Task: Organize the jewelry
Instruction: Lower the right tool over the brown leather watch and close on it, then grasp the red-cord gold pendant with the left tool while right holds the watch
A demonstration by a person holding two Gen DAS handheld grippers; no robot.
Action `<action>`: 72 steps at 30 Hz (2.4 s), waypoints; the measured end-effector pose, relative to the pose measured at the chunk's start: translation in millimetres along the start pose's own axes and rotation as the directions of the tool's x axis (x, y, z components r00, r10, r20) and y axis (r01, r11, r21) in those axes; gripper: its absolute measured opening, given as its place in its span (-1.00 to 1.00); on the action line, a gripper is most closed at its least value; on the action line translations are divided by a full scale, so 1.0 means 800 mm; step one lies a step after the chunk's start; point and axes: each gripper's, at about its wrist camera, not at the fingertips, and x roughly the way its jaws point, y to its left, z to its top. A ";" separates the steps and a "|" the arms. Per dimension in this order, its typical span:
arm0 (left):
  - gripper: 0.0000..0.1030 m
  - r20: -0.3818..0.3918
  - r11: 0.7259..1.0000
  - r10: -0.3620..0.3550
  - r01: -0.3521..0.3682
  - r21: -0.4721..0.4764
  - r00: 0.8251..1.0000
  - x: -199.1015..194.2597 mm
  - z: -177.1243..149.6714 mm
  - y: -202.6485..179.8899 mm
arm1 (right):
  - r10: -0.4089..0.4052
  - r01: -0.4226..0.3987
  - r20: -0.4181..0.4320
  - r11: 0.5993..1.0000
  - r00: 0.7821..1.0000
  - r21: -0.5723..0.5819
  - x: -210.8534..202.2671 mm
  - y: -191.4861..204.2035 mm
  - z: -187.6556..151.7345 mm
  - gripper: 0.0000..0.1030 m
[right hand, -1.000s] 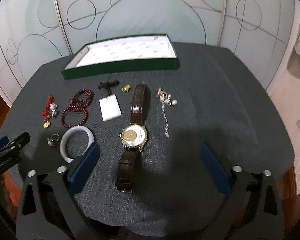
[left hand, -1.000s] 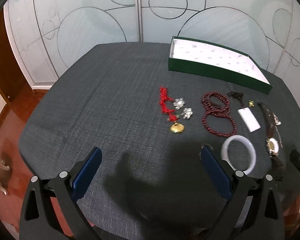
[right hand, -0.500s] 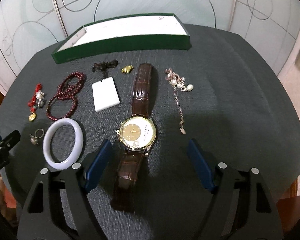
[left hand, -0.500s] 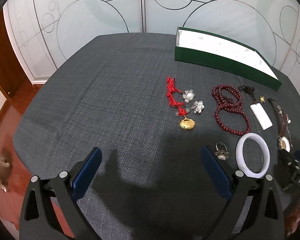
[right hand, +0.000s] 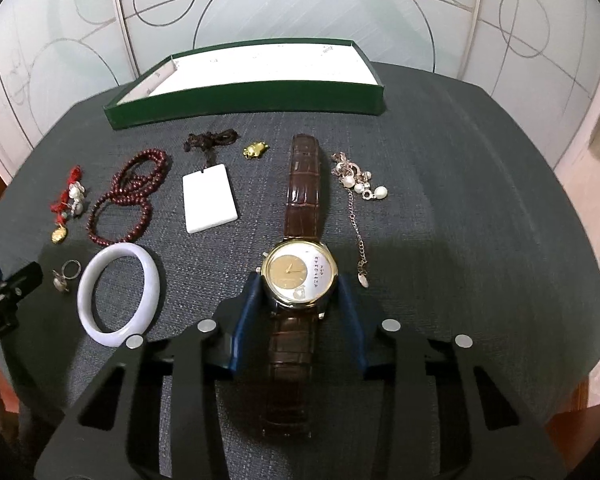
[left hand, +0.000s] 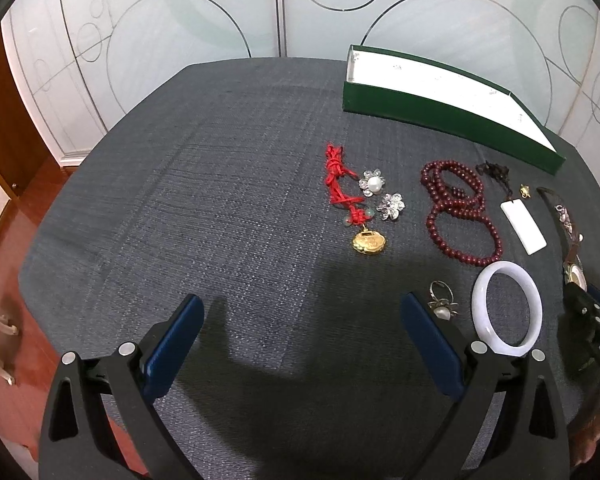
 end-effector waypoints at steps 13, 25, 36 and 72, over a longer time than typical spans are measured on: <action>0.91 -0.004 1.000 -0.003 0.003 0.008 1.000 0.002 0.001 -0.005 | -0.008 0.009 -0.009 0.999 1.000 0.038 -0.002 -0.025 -0.001 -0.26; 0.91 -0.011 1.000 -0.004 0.004 0.010 1.000 0.009 0.003 -0.007 | -0.016 0.017 -0.007 0.999 1.000 0.051 -0.001 -0.036 -0.002 -0.26; 0.91 -0.019 1.000 -0.008 0.008 0.009 1.000 0.013 0.004 -0.009 | -0.028 0.027 0.003 0.998 1.000 0.059 0.003 -0.033 -0.004 0.13; 0.24 -0.035 0.996 -0.082 0.081 -0.026 0.996 0.029 0.043 0.006 | -0.015 0.014 0.034 0.999 0.999 0.051 0.000 -0.034 -0.008 -0.21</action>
